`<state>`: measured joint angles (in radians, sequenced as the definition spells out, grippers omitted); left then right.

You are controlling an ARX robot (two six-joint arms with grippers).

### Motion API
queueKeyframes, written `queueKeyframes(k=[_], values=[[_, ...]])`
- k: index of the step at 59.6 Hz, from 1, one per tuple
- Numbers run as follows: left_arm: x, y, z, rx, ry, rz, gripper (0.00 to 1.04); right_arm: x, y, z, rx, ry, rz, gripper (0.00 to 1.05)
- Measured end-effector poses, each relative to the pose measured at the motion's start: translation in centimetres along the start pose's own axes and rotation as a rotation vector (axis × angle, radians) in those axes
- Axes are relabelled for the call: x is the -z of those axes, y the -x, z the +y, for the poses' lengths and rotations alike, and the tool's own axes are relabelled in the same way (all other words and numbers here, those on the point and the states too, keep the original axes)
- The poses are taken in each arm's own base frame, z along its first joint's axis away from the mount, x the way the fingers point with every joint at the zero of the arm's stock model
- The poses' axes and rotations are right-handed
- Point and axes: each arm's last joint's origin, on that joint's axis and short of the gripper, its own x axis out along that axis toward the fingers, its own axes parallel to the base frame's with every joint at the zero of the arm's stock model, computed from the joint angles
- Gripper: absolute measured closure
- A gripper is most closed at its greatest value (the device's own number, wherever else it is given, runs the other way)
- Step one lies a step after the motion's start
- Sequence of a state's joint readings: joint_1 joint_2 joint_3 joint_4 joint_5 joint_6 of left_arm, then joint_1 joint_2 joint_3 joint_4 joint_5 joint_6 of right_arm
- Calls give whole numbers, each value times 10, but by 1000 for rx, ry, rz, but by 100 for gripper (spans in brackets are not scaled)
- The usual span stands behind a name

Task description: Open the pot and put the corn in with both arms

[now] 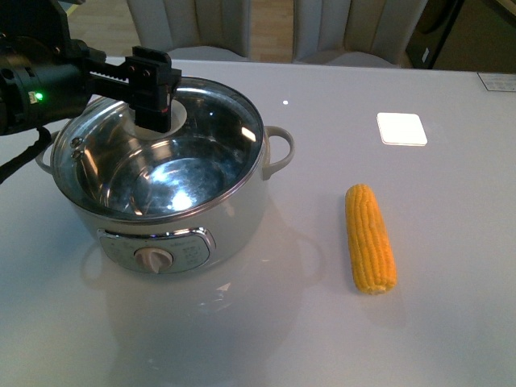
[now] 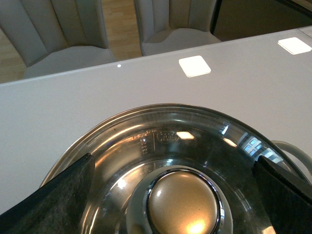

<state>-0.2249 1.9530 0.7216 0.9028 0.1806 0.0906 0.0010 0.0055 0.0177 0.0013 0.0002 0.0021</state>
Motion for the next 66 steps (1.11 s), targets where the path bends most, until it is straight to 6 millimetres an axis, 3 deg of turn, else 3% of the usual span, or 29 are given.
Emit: queueKeyframes(k=[24, 66], values=[[6, -22, 1, 31, 31, 50, 7, 0, 0, 0, 0, 0, 0, 9], [6, -29, -2, 57, 129, 145, 7, 0, 0, 0, 0, 0, 0, 9]])
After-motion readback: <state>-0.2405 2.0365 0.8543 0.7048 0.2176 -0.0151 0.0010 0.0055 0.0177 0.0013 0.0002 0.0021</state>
